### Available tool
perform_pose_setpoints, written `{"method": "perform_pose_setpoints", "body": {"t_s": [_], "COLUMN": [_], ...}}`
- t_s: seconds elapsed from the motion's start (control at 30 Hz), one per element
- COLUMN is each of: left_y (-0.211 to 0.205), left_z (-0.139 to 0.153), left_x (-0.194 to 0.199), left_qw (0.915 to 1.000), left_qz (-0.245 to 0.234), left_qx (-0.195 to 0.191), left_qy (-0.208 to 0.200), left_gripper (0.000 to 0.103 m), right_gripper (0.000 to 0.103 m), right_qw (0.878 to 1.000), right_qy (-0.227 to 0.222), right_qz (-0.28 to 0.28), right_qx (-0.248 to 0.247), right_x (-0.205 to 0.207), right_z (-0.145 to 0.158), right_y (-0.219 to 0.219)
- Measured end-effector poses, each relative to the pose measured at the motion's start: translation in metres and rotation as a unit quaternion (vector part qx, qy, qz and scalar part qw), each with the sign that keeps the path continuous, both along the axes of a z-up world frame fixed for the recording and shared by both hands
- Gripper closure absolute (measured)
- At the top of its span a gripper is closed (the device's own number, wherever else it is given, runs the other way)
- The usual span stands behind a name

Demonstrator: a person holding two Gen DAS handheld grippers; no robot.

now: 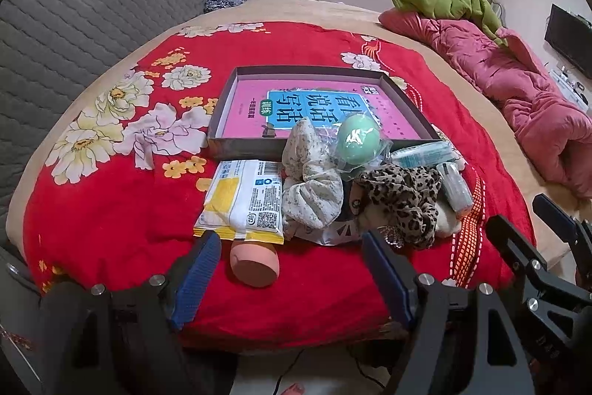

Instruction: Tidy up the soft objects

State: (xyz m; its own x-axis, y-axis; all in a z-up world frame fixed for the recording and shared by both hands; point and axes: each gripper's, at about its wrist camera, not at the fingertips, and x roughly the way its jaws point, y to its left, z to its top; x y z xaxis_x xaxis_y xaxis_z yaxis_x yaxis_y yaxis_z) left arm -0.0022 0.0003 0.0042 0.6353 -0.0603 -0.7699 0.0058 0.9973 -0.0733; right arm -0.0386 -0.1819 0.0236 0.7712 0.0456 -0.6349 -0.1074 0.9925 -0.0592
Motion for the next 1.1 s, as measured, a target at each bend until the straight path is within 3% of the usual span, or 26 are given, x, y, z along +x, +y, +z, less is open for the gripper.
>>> {"method": "perform_pose_setpoints", "body": {"t_s": [1.1], "left_y": [0.0021], "left_z": [-0.0035], "left_x": [0.0019], "left_qw": [0.9999], "left_qz": [-0.001], "left_qx": [-0.009], "left_qy": [0.011], "left_gripper": [0.024], "right_gripper": [0.021], "right_qw": [1.000], "right_qy": [-0.002], "right_qz": [0.010], "right_qx": [0.000], "right_x": [-0.0015], "right_z": [0.0030], "right_y": [0.0014]}}
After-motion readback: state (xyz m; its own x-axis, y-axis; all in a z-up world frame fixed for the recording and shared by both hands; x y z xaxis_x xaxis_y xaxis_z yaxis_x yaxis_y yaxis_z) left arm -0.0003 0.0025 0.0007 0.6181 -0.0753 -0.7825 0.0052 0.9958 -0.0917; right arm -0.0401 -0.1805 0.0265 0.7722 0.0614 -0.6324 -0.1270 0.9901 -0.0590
